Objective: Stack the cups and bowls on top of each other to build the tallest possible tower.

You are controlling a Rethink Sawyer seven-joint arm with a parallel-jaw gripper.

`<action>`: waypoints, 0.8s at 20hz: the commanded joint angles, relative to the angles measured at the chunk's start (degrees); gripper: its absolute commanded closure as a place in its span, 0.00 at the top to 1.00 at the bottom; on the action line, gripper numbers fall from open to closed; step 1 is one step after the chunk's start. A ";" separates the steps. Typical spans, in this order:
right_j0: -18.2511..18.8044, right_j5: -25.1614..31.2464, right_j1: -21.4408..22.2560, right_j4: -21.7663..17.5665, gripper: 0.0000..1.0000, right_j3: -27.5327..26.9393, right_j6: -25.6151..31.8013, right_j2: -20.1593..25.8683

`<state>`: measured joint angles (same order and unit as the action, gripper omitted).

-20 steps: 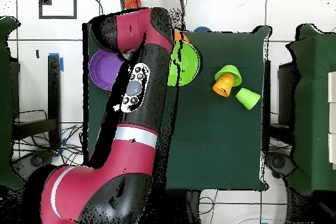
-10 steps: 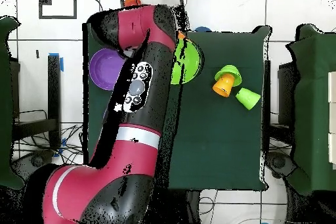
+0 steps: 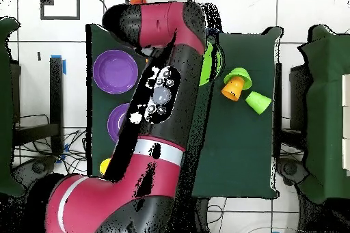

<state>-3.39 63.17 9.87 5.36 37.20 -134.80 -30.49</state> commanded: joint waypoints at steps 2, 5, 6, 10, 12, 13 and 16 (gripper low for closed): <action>0.84 -5.63 1.26 -0.01 0.00 6.56 0.16 7.78; 0.79 -5.70 0.05 -0.13 0.00 5.14 -0.34 7.50; 0.75 -5.59 -0.27 -0.10 0.00 4.78 -0.56 7.39; 1.55 -4.44 -0.77 0.73 0.00 2.59 -1.03 7.15; 1.49 -5.67 -0.28 0.93 0.00 3.89 -1.23 7.47; 1.49 -7.05 -0.07 1.00 0.00 4.93 -1.43 7.81; 1.71 -10.22 0.52 1.20 0.00 7.14 -1.74 8.94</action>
<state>-3.03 58.38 10.52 5.83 38.59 -134.80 -29.80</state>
